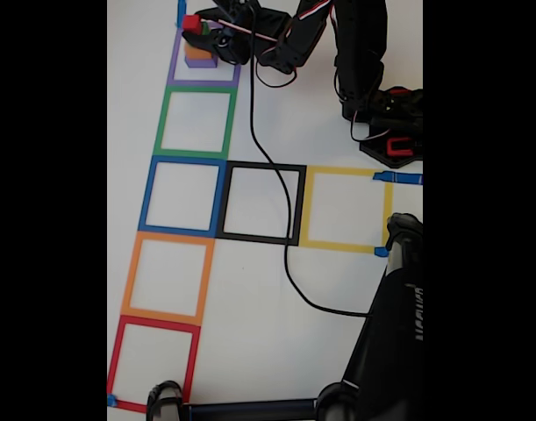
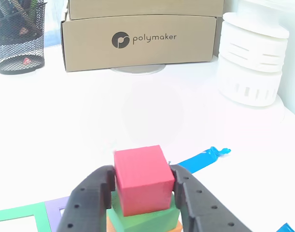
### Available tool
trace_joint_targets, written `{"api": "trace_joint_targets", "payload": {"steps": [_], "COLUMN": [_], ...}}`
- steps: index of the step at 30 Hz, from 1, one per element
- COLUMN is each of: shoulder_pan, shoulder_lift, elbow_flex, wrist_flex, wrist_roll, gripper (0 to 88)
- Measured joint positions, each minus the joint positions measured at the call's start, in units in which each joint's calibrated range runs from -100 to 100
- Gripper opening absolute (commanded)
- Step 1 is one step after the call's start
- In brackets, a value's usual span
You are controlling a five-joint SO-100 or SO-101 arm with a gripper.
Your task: Tower of hanoi
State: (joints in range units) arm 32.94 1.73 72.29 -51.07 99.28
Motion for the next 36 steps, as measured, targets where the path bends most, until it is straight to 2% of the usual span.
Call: {"api": "trace_joint_targets", "payload": {"steps": [14, 22, 27, 31, 36], "shoulder_pan": [-0.7, -3.98, -6.55, -8.31, -10.88], "shoulder_lift": [-1.69, -14.27, -28.7, -39.09, -42.8], "elbow_flex": [0.0, 0.0, -4.25, -13.46, -30.19], "wrist_flex": [0.97, 12.58, 31.2, 53.53, 81.9], "wrist_roll": [0.0, 0.0, 0.18, 0.18, 0.72], "gripper": [1.8, 1.6, 1.3, 1.3, 1.2]}}
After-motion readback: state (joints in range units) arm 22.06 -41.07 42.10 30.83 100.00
